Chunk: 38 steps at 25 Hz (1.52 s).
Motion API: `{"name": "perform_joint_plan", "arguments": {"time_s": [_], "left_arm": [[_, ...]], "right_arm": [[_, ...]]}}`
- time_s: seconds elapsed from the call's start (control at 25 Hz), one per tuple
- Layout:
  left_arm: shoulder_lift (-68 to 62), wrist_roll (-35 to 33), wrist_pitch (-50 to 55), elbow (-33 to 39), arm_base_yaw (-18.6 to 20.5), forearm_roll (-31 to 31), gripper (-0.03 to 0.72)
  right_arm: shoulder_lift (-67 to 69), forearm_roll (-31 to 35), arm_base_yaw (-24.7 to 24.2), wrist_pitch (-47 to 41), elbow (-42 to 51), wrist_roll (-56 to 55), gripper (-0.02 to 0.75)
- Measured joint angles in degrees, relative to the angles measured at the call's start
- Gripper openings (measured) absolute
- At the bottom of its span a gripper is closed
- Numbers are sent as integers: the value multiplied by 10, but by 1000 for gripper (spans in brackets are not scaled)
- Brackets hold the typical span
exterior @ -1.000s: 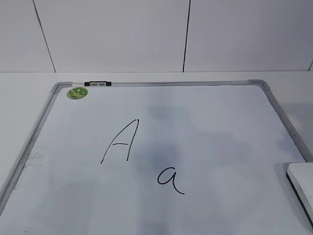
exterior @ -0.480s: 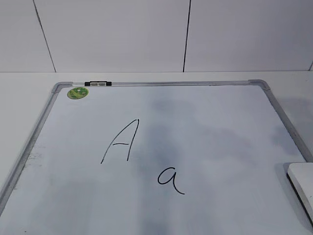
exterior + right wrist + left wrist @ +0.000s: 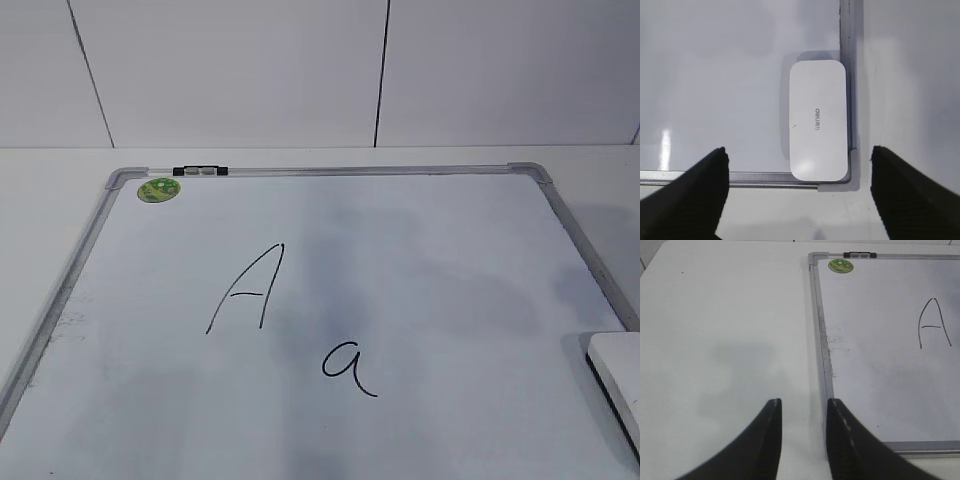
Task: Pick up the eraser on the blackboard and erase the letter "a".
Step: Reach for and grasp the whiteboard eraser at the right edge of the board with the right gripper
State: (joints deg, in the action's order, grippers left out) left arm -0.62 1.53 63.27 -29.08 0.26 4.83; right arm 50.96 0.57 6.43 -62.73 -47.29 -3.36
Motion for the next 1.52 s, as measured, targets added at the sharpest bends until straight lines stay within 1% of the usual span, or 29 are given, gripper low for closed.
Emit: {"name": "perform_joint_plan", "arguments": {"time_s": [0.2, 0.52, 0.72, 1.08, 1.52], "left_arm": [[0, 0, 0, 0, 0, 0, 235], [0, 0, 0, 0, 0, 0, 235], [0, 0, 0, 0, 0, 0, 235], [0, 0, 0, 0, 0, 0, 235], [0, 0, 0, 0, 0, 0, 235]], "right_arm": [[40, -6, 0, -15, 0, -21, 680], [118, -32, 0, -42, 0, -35, 680], [151, -50, 0, -42, 0, -38, 680], [222, -55, 0, -14, -1, -38, 678], [264, -45, 0, 5, -2, -23, 678]]}}
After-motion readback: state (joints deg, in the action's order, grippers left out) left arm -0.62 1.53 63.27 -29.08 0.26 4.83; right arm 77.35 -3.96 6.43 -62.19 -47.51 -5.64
